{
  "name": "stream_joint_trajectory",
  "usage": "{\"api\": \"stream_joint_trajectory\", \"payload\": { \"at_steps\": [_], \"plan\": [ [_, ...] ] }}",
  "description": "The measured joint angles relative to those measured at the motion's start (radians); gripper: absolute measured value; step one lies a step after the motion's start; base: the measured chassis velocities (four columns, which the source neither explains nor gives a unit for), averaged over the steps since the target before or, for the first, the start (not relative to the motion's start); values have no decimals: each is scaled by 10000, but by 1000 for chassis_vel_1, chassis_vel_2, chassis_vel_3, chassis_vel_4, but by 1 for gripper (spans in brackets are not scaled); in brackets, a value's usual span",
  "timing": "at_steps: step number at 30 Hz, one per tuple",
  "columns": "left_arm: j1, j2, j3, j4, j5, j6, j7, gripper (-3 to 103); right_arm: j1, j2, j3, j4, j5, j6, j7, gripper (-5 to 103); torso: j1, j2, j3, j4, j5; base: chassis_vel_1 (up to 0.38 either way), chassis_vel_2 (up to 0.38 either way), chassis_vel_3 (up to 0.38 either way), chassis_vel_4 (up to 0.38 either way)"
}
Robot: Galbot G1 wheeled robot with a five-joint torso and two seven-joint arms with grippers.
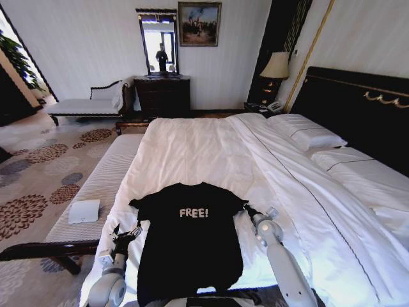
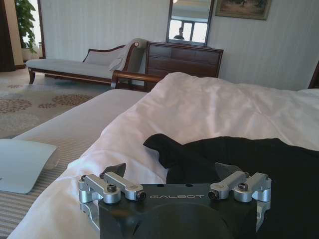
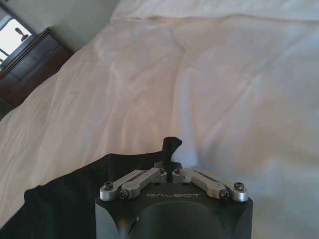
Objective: Fold the clothes on the bed.
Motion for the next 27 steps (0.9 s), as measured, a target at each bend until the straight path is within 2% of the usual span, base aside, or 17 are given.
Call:
{"api": "stream_joint_trajectory", "payload": {
  "at_steps": [5, 6, 10, 19, 27],
  "plan": [
    [150, -18, 52, -177, 20, -29, 7, 100, -358, -63, -464, 740, -1613, 318, -273, 0, 0, 0, 0, 0, 0, 0, 0, 0, 0],
    [150, -18, 52, -177, 20, -29, 7, 100, -358, -63, -464, 740, -1613, 318, -273, 0, 0, 0, 0, 0, 0, 0, 0, 0, 0],
    [308, -23, 69, -359, 112, -68, 11, 100, -398, -29, -975, 1356, -3026, 477, -310, 0, 0, 0, -1, 1, -1, 0, 0, 0, 0],
    [578, 93, -84, -620, 111, -90, 29, 100, -107, -59, -2177, 1405, -3933, 590, -401, 0, 0, 0, -1, 0, -1, 0, 0, 0, 0],
    [722, 121, -158, -819, 110, -89, 29, 100, 179, 43, -2996, 1176, -4227, 610, -550, 0, 0, 0, 0, 1, -1, 0, 0, 0, 0]
  ]
}}
